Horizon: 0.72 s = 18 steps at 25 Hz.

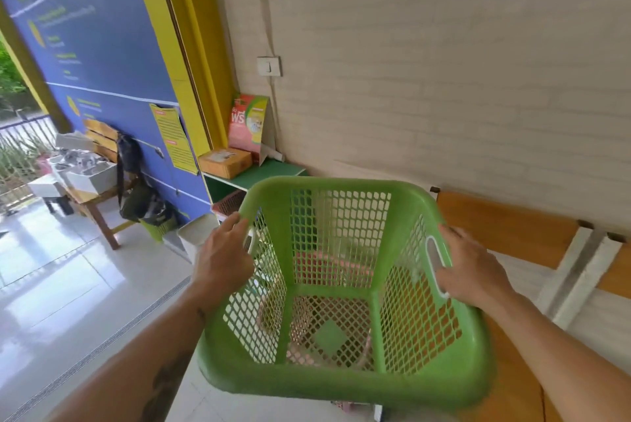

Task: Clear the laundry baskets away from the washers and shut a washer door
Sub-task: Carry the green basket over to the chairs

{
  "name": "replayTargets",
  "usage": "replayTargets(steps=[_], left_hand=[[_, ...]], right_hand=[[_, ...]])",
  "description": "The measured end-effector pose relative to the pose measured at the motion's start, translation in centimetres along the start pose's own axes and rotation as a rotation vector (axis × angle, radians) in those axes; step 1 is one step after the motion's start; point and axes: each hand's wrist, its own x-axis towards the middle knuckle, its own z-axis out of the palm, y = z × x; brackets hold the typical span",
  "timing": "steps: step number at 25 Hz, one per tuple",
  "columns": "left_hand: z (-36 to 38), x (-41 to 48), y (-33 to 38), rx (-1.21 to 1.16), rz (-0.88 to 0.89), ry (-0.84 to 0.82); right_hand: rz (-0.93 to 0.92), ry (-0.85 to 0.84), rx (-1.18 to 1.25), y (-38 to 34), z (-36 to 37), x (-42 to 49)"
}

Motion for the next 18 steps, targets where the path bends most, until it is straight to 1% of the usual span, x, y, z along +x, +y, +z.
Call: replayTargets(steps=[3, 6, 10, 14, 15, 18], left_hand=[[2.8, 6.9, -0.5, 0.072, 0.037, -0.004], [6.4, 12.7, -1.7, 0.109, 0.083, -0.049], [11.9, 17.8, -3.6, 0.057, 0.097, -0.128], [19.4, 21.8, -6.1, -0.011, 0.136, -0.196], [21.5, 22.5, -6.8, -0.031, 0.144, -0.232], [28.5, 24.4, -9.3, -0.107, 0.165, -0.362]], right_hand=[[0.076, -0.049, 0.038, 0.0, 1.7, 5.1], [0.101, -0.095, 0.046, 0.1, 4.3, 9.1], [0.175, -0.137, 0.023, -0.2, 7.9, 13.4], [0.255, -0.170, 0.031, -0.5, 13.1, 16.5], [0.297, -0.192, 0.042, -0.6, 14.7, 16.9], [0.543, -0.283, 0.121, -1.0, 20.4, 17.6]])
